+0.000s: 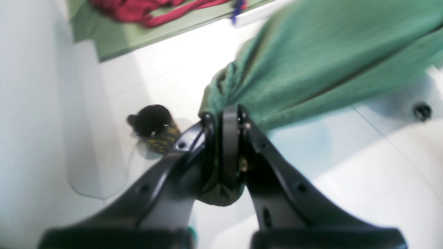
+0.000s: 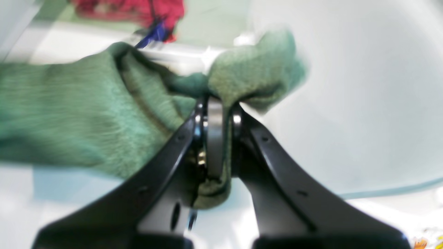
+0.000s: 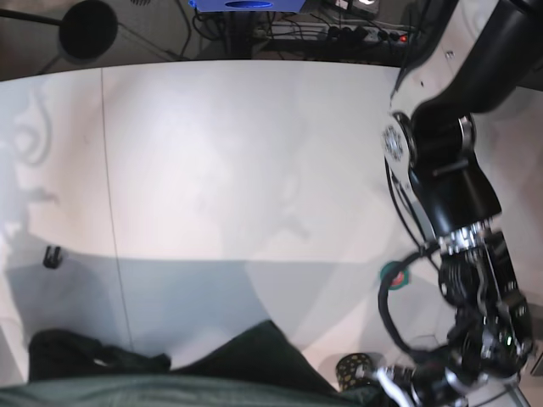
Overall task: Layout the t-shirt on the table in an organized manner, then fold the t-shirt properly
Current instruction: 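Lift the shirt by both corners and shake it above the table, then lower the shirt flat onto the table holding both corners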
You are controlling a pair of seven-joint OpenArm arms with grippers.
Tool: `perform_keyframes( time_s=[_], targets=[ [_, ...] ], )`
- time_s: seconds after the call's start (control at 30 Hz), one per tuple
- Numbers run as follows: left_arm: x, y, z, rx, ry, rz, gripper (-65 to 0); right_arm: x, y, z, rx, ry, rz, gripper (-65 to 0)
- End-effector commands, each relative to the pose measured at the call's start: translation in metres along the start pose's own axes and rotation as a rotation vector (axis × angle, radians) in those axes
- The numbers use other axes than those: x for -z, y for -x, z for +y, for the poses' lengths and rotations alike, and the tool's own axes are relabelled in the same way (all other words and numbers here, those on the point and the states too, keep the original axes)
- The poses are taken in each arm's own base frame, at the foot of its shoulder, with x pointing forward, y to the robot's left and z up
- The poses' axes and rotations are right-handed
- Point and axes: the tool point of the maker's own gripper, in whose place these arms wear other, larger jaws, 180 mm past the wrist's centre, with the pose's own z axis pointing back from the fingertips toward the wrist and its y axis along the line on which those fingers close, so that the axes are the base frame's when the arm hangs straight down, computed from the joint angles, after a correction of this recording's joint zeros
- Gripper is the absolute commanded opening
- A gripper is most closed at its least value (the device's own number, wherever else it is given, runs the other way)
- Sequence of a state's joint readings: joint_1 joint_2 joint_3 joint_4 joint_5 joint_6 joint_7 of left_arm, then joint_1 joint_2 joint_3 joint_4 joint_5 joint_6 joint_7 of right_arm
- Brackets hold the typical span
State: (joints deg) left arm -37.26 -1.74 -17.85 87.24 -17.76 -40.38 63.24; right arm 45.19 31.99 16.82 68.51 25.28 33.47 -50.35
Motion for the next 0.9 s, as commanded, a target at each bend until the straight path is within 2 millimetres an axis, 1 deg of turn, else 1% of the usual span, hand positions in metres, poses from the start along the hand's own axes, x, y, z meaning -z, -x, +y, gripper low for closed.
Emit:
perform_keyframes(
  time_s=[0.0,0.03,0.07,0.1,0.2,0.27,0.33,0.4,0.43,0.5,0.6,0.67,0.73,0.8,0.87],
  targets=[
    [-0.01,-0.013,0.006,0.019,-0.03,-0.049,-65.0,-0.009,0.0,-0.01,-0.002,0.03,-0.026,-64.5],
    [-0.012,0.008,-0.001,0.013,-0.026,-0.017,-65.0,-0.01,0.027,-0.009,0.01,0.031,0.013,-64.5],
    [-0.013,0.029,-0.008,0.008,-0.018,0.018,-65.0,-0.011,0.059,-0.008,0.032,0.033,0.059,-64.5],
    [-0.013,0.048,-0.018,0.007,-0.001,0.055,-65.0,-0.009,0.084,0.0,0.058,0.02,0.091,-64.5],
    [-0.016,0.125,-0.055,0.024,0.08,0.225,-65.0,-0.009,0.163,0.023,0.117,-0.013,0.187,-64.5],
    [-0.025,0.169,-0.076,0.017,0.127,0.307,-65.0,-0.014,0.208,0.04,0.137,-0.038,0.243,-64.5],
    [-0.037,0.204,-0.088,0.004,0.153,0.352,-65.0,-0.02,0.245,0.06,0.168,-0.065,0.287,-64.5],
    [-0.05,0.23,-0.092,-0.014,0.161,0.385,-65.0,-0.026,0.277,0.073,0.202,-0.083,0.336,-64.5],
    [-0.056,0.242,-0.093,-0.023,0.163,0.407,-65.0,-0.029,0.292,0.076,0.22,-0.086,0.362,-64.5],
    [-0.069,0.264,-0.089,-0.024,0.162,0.458,-65.0,-0.033,0.315,0.085,0.256,-0.095,0.391,-64.5],
    [-0.087,0.293,-0.087,-0.03,0.164,0.536,-65.0,-0.041,0.338,0.089,0.285,-0.093,0.417,-64.5],
    [-0.096,0.306,-0.083,-0.027,0.162,0.575,-65.0,-0.044,0.345,0.089,0.289,-0.09,0.428,-64.5],
    [-0.101,0.309,-0.078,-0.021,0.156,0.581,-65.0,-0.047,0.348,0.089,0.286,-0.089,0.434,-64.5],
    [-0.104,0.31,-0.074,-0.015,0.151,0.565,-65.0,-0.048,0.348,0.087,0.281,-0.086,0.435,-64.5],
    [-0.107,0.315,-0.069,-0.014,0.146,0.58,-65.0,-0.047,0.345,0.086,0.279,-0.087,0.431,-64.5]
  ],
)
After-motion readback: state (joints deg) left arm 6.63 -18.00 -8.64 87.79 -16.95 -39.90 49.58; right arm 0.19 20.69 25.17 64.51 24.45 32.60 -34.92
